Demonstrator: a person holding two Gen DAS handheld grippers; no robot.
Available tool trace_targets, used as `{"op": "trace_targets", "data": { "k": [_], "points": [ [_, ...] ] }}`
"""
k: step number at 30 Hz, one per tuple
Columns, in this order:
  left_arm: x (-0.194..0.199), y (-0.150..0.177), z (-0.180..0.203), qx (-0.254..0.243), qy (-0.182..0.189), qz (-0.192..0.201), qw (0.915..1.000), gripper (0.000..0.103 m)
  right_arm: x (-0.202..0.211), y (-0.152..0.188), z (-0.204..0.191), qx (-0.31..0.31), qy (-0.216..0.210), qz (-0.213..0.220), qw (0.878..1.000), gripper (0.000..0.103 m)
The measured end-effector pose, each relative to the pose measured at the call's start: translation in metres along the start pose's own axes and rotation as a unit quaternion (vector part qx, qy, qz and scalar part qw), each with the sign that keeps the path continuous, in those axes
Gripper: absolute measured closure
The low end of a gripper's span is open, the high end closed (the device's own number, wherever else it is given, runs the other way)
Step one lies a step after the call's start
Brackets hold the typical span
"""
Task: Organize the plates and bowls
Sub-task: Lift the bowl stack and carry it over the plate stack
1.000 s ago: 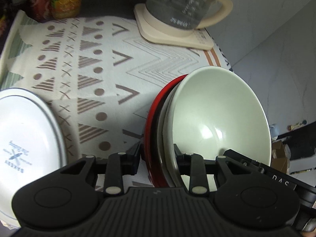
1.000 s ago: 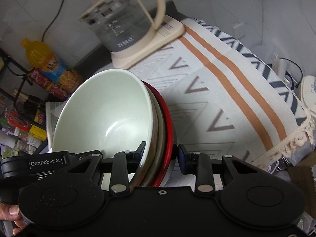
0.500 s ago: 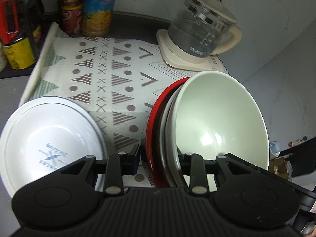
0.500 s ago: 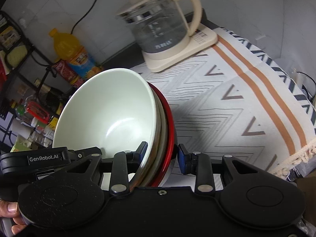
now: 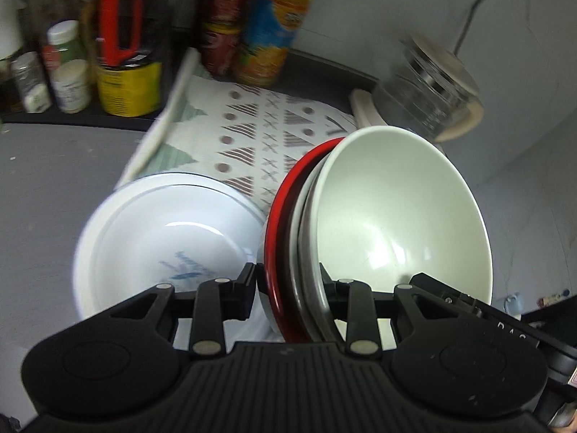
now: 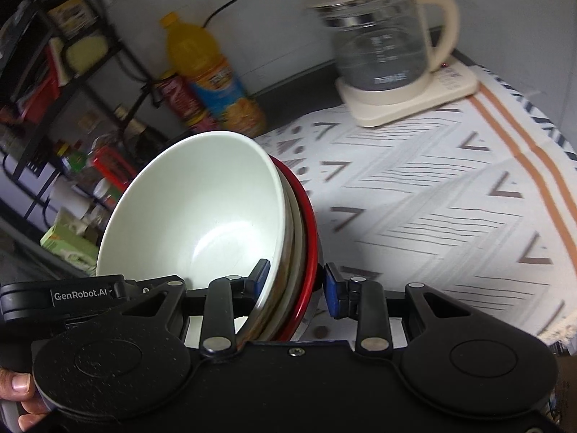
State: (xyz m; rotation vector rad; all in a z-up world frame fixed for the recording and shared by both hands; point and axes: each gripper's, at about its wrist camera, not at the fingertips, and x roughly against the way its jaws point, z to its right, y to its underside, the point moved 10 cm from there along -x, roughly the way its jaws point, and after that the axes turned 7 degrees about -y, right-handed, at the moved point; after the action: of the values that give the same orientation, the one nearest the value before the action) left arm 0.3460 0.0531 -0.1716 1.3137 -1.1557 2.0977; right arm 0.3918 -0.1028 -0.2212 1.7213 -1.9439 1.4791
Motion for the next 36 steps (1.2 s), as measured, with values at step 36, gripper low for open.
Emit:
{"op": "trace_targets", "data": {
  "k": [36],
  "points": [
    [-0.005, 0.004, -0.118, 0.115, -0.051, -0.004, 0.992, 0.072, -0.079, 0.04, -0.079, 0.087, -0.025, -0.109, 0.99, 0.073]
  ]
}}
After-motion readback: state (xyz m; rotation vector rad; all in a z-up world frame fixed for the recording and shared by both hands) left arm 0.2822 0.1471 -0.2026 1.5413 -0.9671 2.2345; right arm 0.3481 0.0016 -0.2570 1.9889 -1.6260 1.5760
